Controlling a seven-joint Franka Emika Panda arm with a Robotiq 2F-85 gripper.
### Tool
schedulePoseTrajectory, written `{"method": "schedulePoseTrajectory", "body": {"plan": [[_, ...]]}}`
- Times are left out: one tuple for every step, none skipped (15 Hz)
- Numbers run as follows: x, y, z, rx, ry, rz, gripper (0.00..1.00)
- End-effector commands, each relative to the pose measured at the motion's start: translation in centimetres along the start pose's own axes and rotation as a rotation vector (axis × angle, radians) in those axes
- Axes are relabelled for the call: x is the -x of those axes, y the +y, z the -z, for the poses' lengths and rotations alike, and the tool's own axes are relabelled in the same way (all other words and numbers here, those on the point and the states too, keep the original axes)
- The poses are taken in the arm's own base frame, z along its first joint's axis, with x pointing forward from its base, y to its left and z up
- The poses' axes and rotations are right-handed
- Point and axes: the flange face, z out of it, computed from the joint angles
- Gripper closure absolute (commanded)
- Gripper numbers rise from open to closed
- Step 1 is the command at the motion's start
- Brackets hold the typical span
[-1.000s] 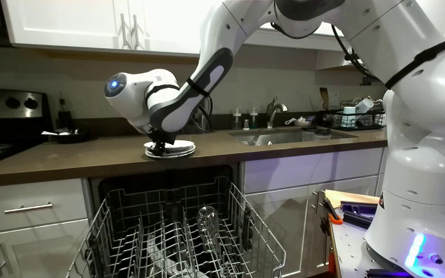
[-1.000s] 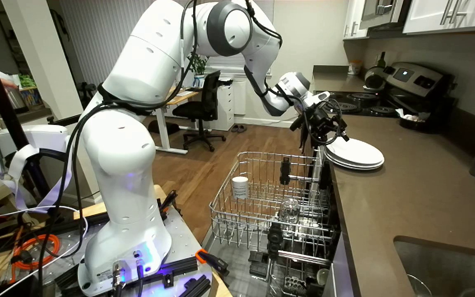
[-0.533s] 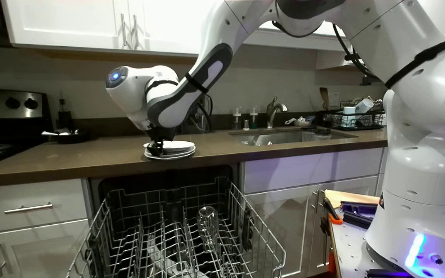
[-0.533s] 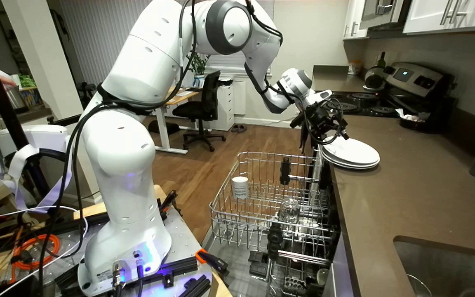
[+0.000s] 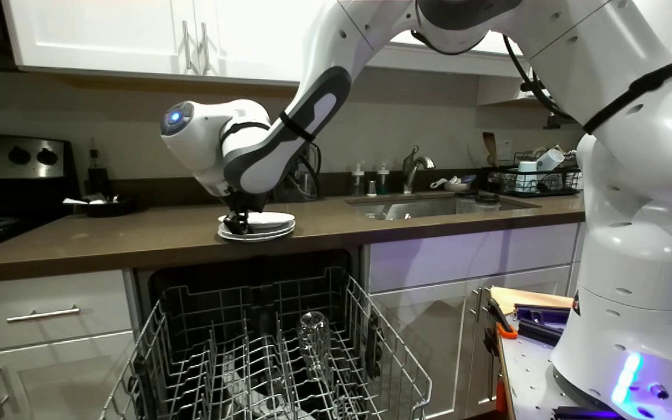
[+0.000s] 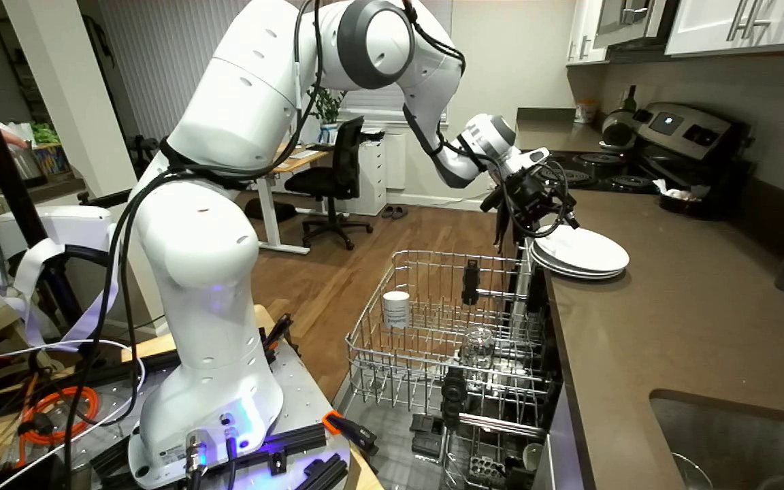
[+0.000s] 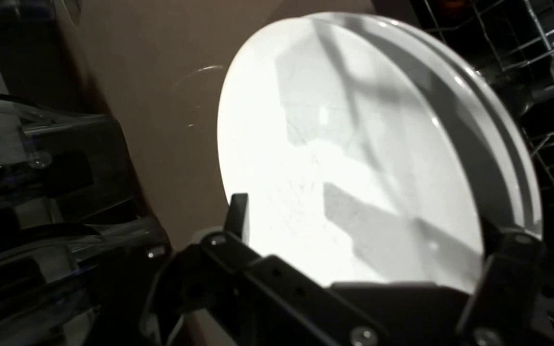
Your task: Move the plate from the dishwasher to the countertop
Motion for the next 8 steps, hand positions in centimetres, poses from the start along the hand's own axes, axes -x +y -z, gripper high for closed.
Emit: {"method": "schedulePoseTrajectory", "body": {"plan": [[-0.06,0.64,-0.11,0.031,0.0,0.0,0.01],[0.0,0.72,-0.05,0.021,0.0,0.001,0.0],[0.02,0.81,0.05,0.015,0.001,0.002,0.0],[0.02,0.92,0.09,0.016,0.002,0.0,0.0],[0.05,1.04,0.21,0.009,0.002,-0.001,0.0],[0.1,1.11,0.36,0.001,0.003,0.001,0.0],[0.13,1.17,0.48,-0.001,0.005,0.0,0.0],[0.14,1.29,0.62,0.0,0.007,0.0,0.0]]}}
